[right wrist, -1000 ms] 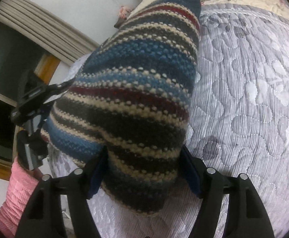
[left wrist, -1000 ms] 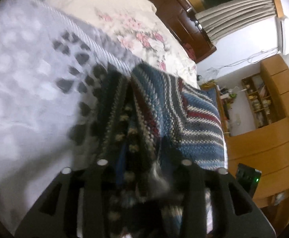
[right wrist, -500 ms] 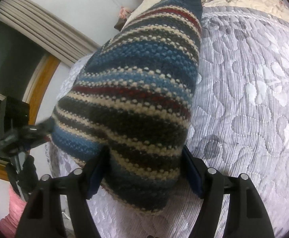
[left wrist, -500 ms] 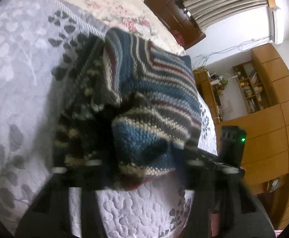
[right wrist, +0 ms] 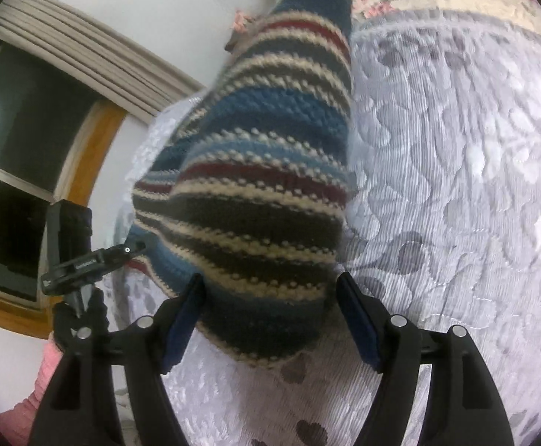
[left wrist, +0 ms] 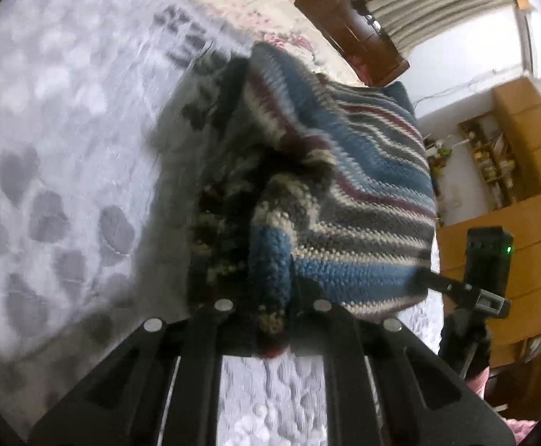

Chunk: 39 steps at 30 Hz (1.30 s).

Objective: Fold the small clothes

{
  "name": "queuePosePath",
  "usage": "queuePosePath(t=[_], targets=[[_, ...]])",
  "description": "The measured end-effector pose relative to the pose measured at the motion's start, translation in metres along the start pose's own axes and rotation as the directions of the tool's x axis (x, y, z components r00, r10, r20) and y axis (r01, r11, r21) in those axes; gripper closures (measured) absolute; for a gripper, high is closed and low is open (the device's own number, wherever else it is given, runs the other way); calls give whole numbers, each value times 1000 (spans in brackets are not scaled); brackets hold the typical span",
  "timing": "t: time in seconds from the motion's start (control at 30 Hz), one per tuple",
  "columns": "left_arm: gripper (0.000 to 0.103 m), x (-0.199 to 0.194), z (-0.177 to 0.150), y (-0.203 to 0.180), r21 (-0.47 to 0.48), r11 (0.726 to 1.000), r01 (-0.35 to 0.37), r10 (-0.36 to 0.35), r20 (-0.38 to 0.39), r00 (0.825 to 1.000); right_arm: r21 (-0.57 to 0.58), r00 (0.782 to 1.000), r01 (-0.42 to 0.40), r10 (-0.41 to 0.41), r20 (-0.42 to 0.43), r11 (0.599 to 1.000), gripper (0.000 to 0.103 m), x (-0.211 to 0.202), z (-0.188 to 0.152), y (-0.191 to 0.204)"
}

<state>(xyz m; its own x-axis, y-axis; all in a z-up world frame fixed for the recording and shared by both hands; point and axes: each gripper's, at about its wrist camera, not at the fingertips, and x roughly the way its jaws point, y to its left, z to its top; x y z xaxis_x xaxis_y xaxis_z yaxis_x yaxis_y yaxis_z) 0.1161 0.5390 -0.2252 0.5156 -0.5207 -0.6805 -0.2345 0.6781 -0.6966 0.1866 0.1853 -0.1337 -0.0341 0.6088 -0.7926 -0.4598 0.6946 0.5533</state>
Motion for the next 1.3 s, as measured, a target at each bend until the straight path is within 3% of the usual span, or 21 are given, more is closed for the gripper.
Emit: queuePosePath(t=[0.27,0.33,0.43,0.5,0.6,0.83,1.07,1.3], targets=[[87,12,4,-22,74,997,-35,37,-29,999,-28,997,79,-79,-22,997,44,13,-5,2],[70,0,6,-24,56,998,-12,14,-34,999,-22,997,67,-68,-26,997,45,11,-4,3],[53,-29,9,-27,50,999,11,-12,19,1000,-22,999,28,-29,-19,999,42,4,-3,0],[49,-45,20,-30,66,998,14,-17,56,998,-5,1000,7,-7,-16,1000,39,0,-2,-5],[33,-49,41,-34,84,996,-10,4,75,997,8,1000,-5,5,-3,1000,37,-6,2,-9],[34,-12,79,-10,-8,1000,-3,3,10,1000,-17,1000,0,0,26,1000,36,-21,10,-5],[34,28,100,6,-52,993,104,-107,-60,992,-16,999,-10,11,43,1000,33,-39,21,-22],[34,61,107,3,-32,979,203,-205,-146,968,14,998,-43,42,56,999,26,-36,46,-21]])
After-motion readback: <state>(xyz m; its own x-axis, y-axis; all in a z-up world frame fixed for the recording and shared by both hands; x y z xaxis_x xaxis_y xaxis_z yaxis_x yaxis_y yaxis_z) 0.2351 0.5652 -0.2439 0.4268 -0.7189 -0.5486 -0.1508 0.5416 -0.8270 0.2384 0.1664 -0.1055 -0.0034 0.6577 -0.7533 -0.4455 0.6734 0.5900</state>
